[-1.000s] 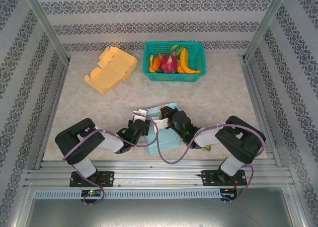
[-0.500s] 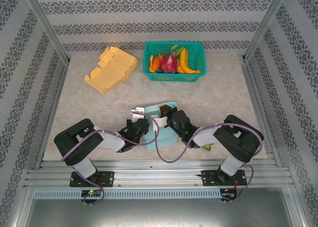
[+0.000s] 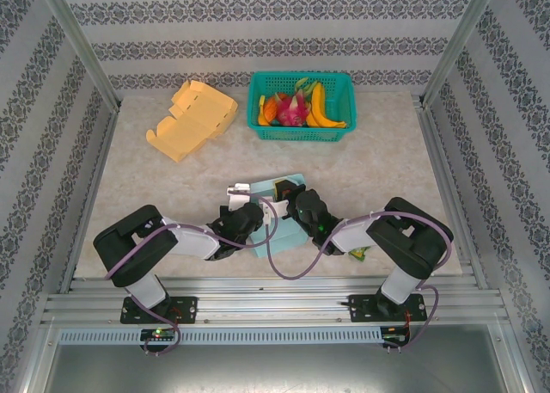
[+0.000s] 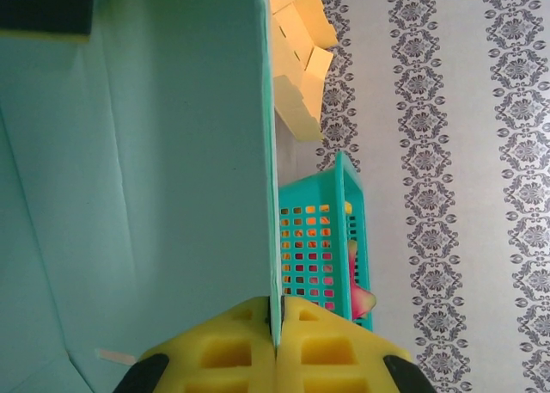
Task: Fold the paper box
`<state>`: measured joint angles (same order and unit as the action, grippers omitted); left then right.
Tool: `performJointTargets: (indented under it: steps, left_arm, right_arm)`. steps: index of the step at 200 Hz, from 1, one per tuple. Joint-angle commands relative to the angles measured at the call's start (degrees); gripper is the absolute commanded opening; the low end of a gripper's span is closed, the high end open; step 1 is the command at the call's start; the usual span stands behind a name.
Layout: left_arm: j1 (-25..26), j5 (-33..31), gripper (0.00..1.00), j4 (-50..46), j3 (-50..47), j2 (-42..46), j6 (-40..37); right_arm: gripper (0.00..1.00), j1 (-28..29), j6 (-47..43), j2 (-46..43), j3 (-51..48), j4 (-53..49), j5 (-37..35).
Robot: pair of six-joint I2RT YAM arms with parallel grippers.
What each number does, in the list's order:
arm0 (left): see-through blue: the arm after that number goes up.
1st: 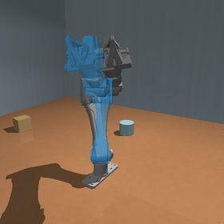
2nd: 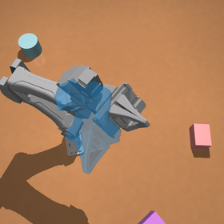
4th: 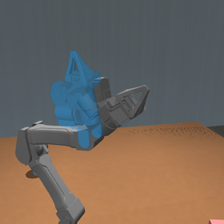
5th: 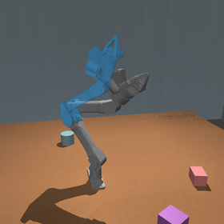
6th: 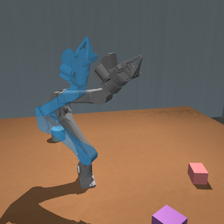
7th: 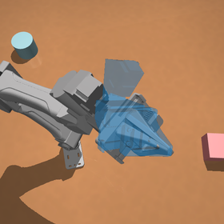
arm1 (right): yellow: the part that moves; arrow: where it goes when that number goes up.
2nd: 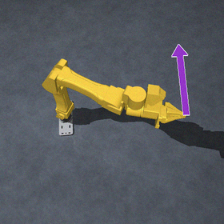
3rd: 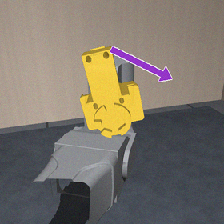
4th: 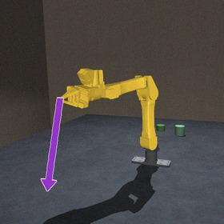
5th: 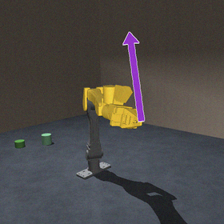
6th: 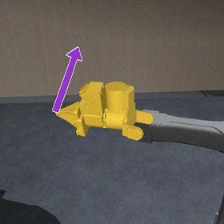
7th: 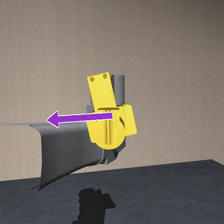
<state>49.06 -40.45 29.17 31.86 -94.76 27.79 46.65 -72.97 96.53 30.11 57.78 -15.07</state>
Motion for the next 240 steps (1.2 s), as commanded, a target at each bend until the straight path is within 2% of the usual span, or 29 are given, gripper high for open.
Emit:
performJointTargets:
  steps: [1, 24, 43, 103, 119, 135, 150, 178, 215, 240]
  left_arm:
    - [-0.67, -0.03, 0.33, -1.71, 0.27, 1.99, 2.30]
    - [-0.64, 6.58, 0.45, 1.34, -1.51, 4.94, 0.15]
    - [-0.63, 9.92, 0.49, 2.14, -3.46, 8.92, -0.18]
    - [-0.91, 10.36, 0.51, -0.87, -10.59, 23.13, -2.39]
    - [-3.91, 16.99, 0.50, 0.95, -13.36, 26.14, -4.60]
    - [-9.87, 28.92, 0.50, 4.37, -15.88, 28.07, -6.50]
    - [-15.01, 39.25, 0.51, 8.40, -17.65, 28.21, -7.25]
    - [-16.28, 45.79, 0.50, 13.97, -17.24, 26.02, -11.54]
    - [-16.27, 48.52, 0.47, 21.09, -16.62, 21.33, -14.56]
    - [-16.27, 46.10, 0.43, 23.64, -15.70, 17.13, -15.18]
  right_arm:
    - [0.00, -0.15, 3.50, 1.64, 0.28, -2.06, -4.43]
    - [0.00, -0.12, 4.90, 1.74, 0.80, -2.47, -5.12]
    - [0.00, -0.07, 5.48, 1.90, 1.09, -2.67, -5.89]
    - [0.00, 0.20, 6.74, 1.39, 1.36, -2.75, -6.64]
    - [0.00, 0.39, 7.03, 1.13, 1.29, -2.85, -6.47]
    - [0.00, 0.54, 7.37, 0.94, 1.36, -3.02, -6.20]
    - [0.00, 0.72, 7.40, 0.77, 1.36, -3.20, -6.02]
    - [0.00, 1.02, 7.84, 0.34, 1.36, -3.53, -5.94]
    - [0.00, 1.21, 7.89, -0.20, 1.29, -3.88, -6.23]
    - [0.00, 1.99, 5.57, 1.46, 1.27, -1.93, -7.99]
